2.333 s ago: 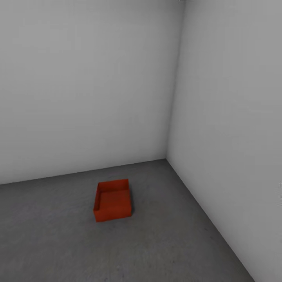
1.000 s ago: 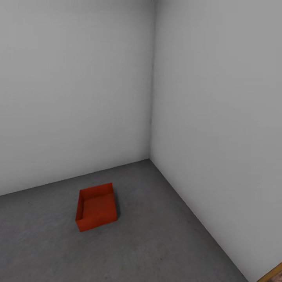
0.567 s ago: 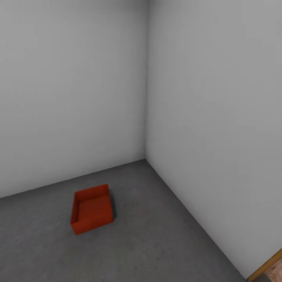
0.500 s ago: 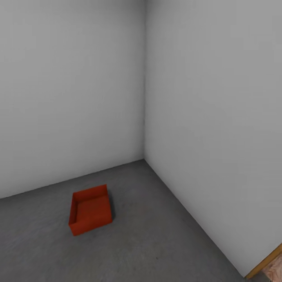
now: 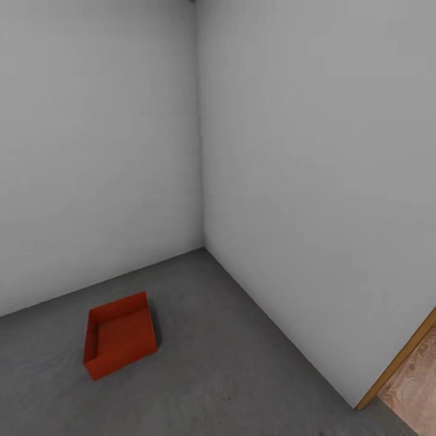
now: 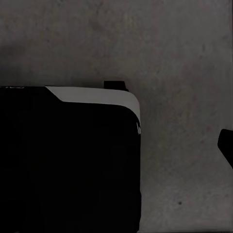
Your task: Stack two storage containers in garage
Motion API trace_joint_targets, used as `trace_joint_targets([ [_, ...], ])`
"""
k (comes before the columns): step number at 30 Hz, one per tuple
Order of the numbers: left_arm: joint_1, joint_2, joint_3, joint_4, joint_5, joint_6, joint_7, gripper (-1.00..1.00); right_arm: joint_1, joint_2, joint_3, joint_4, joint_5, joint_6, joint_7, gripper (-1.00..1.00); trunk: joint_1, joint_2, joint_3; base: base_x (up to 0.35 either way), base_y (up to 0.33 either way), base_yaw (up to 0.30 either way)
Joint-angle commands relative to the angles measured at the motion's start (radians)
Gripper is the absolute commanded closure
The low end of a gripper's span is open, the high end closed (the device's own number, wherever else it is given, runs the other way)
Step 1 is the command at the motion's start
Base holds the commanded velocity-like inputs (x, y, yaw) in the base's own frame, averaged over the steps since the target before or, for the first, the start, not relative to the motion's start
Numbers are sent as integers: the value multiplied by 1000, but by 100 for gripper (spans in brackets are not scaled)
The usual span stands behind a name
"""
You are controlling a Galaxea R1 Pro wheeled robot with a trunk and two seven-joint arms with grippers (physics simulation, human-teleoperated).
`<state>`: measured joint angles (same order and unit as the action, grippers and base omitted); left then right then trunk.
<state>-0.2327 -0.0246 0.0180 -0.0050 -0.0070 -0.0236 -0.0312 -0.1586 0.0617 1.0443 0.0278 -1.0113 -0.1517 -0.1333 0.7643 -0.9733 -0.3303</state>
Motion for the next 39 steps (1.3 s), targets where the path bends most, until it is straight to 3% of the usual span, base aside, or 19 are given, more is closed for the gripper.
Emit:
trace_joint_targets([
  [1, 0, 1, 2, 0, -1, -2, -3, -100, -1, 1, 8, 3, -7, -3, 0, -100, 0, -1, -1, 0, 0, -238],
  [14, 0, 2, 2, 0, -1, -2, -3, -100, -1, -4, 9, 3, 2, -4, 0, -100, 0, -1, 4, 0, 0, -138],
  [39, 0, 2, 2, 0, -1, -2, -3, -100, -1, -19, 11, 3, -7, -5, 0, -100, 0, -1, 27, 0, 0, -231],
])
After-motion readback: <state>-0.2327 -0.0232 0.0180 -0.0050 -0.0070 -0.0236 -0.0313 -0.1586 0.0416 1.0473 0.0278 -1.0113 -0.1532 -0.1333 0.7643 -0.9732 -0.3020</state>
